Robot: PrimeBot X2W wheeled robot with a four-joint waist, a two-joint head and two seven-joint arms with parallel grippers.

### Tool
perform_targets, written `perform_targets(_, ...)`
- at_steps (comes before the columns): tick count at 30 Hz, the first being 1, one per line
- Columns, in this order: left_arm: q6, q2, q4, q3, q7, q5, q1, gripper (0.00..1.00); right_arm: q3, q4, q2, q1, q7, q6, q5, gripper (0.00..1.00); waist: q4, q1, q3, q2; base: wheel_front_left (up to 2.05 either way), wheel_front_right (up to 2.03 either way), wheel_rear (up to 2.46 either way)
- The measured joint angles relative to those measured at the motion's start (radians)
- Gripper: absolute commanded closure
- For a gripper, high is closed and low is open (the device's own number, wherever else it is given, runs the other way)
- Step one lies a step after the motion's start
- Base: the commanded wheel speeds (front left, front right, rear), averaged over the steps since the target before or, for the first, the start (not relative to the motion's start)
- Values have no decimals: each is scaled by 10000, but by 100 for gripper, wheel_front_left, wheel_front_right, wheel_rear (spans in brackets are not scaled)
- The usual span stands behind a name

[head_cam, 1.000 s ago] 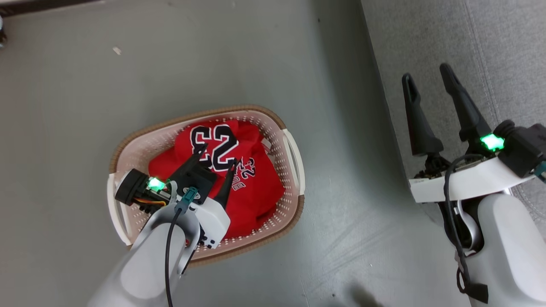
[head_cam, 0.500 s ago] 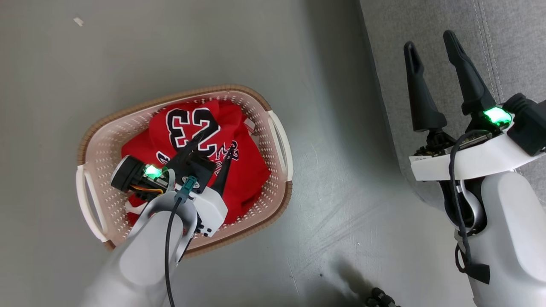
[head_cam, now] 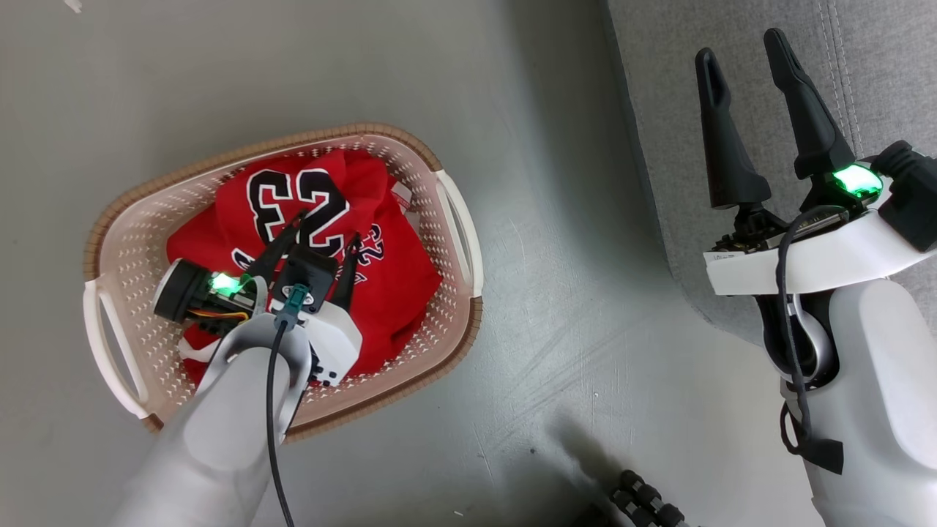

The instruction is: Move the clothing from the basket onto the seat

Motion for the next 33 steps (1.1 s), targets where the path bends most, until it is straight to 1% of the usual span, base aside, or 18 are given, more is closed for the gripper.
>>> perform_targets(9,485,52,420,205,-67,98,-346,0,0,8,2,-218,-12,0,153,0,-186,0,382,0,0,0,0)
perform_targets(12,543,48,502,211,-79,125,-424,0,-6,8,0,-220,-12,0,153,0,-205,0,445,0,0,0,0)
perform_targets(13,543,46,552,213,-79,125,-457,5,-6,8,0,-221,-12,0,153,0,-210,0,473,0,0,0,0)
perform_targets(14,543,44,596,213,-86,125,-487,39,-8,10,0,-233,-12,0,153,0,-212,0,500,0,0,0,0)
perform_targets(15,543,44,633,215,-111,125,-516,63,-10,15,0,-260,-12,0,153,0,-211,0,523,0,0,0,0)
perform_targets(16,543,44,656,215,-136,125,-541,100,-19,23,2,-302,-12,0,153,0,-206,0,543,0,0,0,0)
perform_targets(22,506,27,736,157,-174,119,-626,100,-59,92,0,-447,-12,0,153,0,-110,-1,569,0,0,0,0)
perform_targets(30,176,-17,637,69,-268,82,-805,100,-38,366,0,-450,-13,0,61,0,149,-1,448,0,0,0,0)
perform_targets(33,171,-27,508,29,-347,84,-807,100,-40,462,0,-449,-13,0,44,0,261,-1,362,0,0,0,0)
